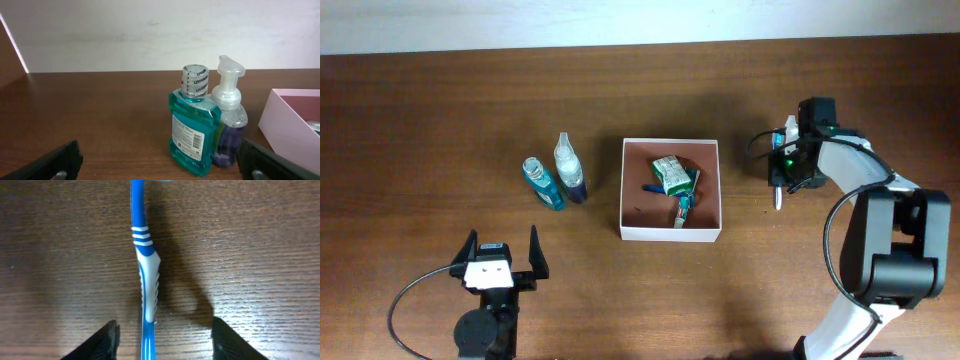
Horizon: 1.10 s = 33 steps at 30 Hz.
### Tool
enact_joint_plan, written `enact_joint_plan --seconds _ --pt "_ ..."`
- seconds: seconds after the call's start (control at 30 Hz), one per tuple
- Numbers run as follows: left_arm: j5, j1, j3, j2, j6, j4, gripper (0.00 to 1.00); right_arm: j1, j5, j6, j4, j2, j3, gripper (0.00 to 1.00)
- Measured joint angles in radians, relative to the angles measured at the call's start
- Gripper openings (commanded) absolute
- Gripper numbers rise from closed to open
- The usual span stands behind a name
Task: Pack container
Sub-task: 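Lower the right gripper and grasp the blue toothbrush handle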
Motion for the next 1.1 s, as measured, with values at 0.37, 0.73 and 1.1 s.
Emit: enact_joint_plan --seconds 0.37,0.73,1.1 --pt "0.000 0.000 0.000 0.000 0.000 0.000 0.99 0.034 0.035 -0.010 0.037 0.013 0.000 0.14" --pt "0.000 0.000 0.000 0.000 0.000 0.000 0.99 0.042 0.037 -0.012 0.017 0.016 0.007 0.04" --pt "0.000 0.000 0.000 0.000 0.000 0.000 1.00 0.047 0.029 0.042 -0.234 0.028 0.149 0.04"
